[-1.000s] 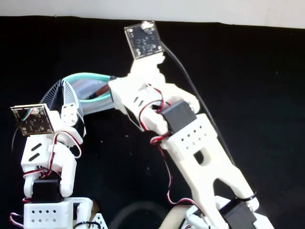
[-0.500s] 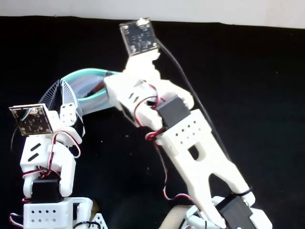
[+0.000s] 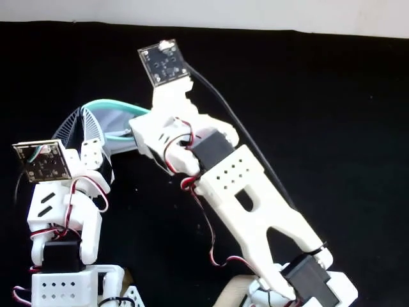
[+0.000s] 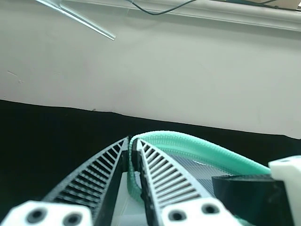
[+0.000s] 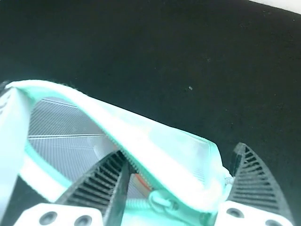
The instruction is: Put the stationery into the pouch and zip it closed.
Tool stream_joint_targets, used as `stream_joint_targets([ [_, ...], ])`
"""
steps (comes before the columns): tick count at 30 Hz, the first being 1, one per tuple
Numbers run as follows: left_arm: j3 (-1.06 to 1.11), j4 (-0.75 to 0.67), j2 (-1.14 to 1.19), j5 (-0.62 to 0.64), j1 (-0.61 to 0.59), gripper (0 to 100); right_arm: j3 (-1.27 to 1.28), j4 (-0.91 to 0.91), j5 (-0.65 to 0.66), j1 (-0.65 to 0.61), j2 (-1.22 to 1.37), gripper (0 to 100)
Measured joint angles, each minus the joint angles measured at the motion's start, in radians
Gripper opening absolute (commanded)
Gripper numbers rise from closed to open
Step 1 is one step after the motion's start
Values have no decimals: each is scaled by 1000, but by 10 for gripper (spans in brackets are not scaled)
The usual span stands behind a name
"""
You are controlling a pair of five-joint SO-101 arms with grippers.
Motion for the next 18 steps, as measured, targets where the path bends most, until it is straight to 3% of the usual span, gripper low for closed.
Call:
stream_joint_targets([
  [8,0,0,0,0,-2,7,-34,9,0,5,-34,293],
  [18,6,-21,0,0,2,7,-258,230,0,120,-137,293],
])
